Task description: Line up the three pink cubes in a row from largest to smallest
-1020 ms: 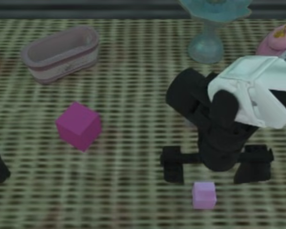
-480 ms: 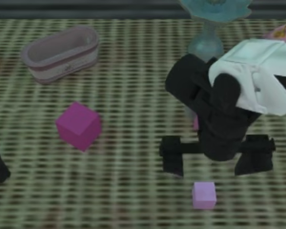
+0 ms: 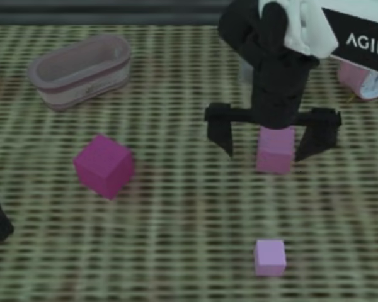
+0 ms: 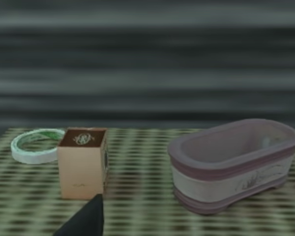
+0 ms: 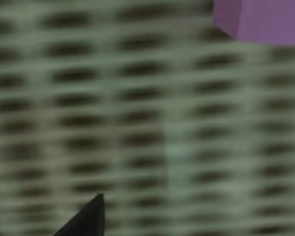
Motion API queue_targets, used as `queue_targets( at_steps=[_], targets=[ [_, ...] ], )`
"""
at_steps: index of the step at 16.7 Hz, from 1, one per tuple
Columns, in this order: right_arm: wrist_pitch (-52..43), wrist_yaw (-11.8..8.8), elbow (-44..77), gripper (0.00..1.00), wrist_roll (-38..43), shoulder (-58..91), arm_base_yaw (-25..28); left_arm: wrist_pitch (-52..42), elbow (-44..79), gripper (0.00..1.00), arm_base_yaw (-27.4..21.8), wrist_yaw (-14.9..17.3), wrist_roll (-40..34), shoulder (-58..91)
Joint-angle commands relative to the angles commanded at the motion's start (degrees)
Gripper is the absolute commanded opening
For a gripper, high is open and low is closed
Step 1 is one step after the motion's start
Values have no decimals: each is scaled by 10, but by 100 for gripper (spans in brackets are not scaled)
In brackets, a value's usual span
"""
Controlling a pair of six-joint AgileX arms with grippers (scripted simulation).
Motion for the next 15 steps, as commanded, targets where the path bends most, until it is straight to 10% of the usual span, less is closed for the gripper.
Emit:
queue_targets(
  at_steps=[15],
  targets=[
    [-4,-4,115,100,-36,117,-73,0,0,100,0,0,0,0]
  ],
)
